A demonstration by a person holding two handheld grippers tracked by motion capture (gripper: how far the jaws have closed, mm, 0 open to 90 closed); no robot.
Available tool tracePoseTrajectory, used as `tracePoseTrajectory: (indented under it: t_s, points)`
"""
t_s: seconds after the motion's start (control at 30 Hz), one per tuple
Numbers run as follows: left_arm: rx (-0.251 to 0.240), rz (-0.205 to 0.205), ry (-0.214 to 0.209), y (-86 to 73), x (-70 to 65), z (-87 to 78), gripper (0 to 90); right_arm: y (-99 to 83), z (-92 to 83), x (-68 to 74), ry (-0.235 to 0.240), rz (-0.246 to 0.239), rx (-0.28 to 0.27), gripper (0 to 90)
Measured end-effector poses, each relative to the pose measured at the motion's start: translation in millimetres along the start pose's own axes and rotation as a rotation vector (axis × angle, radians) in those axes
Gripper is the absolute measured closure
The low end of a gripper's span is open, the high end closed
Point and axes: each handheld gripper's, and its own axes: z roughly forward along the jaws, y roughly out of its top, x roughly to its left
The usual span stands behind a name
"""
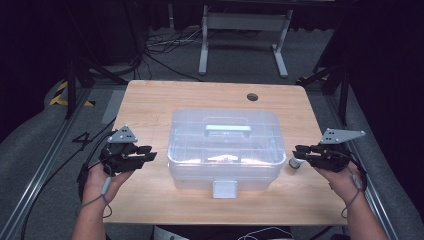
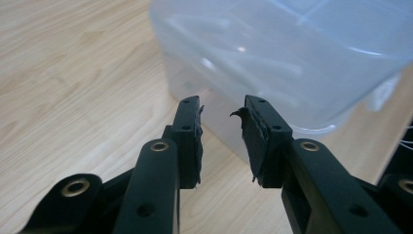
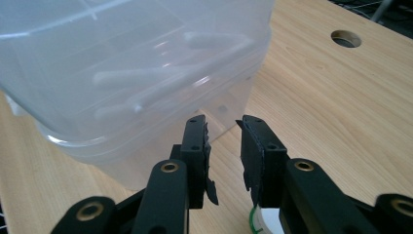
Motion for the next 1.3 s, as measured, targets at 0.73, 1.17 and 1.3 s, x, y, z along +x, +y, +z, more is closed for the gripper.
tracePoseTrajectory:
  t_s: [0.73, 1.17, 1.3]
  points:
    - [-0.12, 0.023, -0.056, 47.6, -14.6, -27.1, 60.3, 2.3, 1.5, -1.6, 0.013, 0.017, 0.003, 66.2]
    - [-0.128, 0.114, -0.182, 89.2, -32.1, -12.0, 68.8, 2.9, 2.8, -1.1, 0.045, 0.028, -0.008, 64.2]
    - [-0.091, 0.102, -0.239, 101.6, -33.8, -0.9, 70.1, 2.6, 2.2, -0.5, 0.048, 0.024, -0.01, 63.9]
